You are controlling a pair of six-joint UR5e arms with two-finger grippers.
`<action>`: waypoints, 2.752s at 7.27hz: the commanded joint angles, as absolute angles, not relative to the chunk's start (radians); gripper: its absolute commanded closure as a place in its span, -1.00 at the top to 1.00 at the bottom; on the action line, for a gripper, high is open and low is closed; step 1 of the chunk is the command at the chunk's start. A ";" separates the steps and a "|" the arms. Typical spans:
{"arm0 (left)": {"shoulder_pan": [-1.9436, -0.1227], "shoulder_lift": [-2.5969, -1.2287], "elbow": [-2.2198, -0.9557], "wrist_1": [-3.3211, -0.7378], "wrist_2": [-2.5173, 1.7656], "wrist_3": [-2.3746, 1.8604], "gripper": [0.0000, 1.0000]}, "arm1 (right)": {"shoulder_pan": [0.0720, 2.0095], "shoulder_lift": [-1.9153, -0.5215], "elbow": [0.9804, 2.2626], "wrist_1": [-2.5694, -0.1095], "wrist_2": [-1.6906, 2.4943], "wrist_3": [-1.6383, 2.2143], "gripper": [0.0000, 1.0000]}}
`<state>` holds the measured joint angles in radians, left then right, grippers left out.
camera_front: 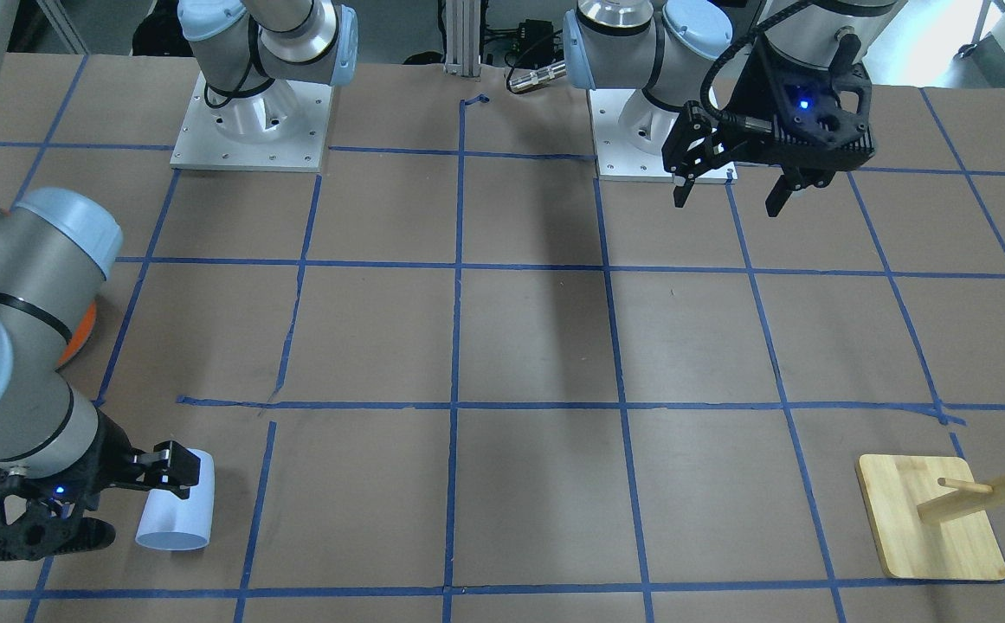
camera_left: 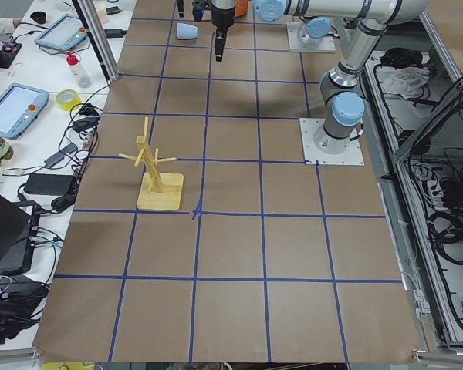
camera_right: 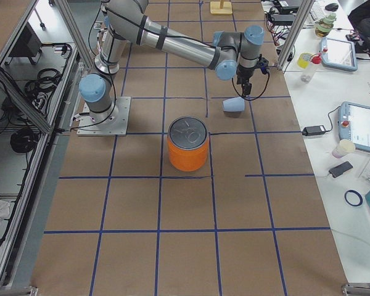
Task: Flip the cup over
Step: 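Lower the right gripper over the upside-down white cup, then grasp the white cup with the right gripper and lift it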
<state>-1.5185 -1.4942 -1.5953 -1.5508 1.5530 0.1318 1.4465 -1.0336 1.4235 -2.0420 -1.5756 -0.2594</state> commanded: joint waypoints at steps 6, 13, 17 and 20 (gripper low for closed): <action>-1.517 -1.494 -1.597 -1.551 1.552 0.132 1.00 | 1.443 -0.931 1.532 -2.261 -1.552 -0.290 0.76; -1.519 -1.494 -1.595 -1.551 1.552 0.132 1.00 | 1.726 -1.034 1.506 -2.249 -1.480 -0.567 0.22; -1.514 -1.486 -1.592 -1.551 1.557 0.133 1.00 | 1.968 -0.945 1.509 -2.430 -1.558 -0.867 0.15; -1.511 -1.485 -1.592 -1.551 1.552 0.150 1.00 | 2.009 -0.922 1.522 -2.444 -1.578 -1.220 0.11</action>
<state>-1.5116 -1.4856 -1.5924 -1.5509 1.5549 0.1445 1.9924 -0.9274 1.5102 -2.4363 -1.5713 -1.0896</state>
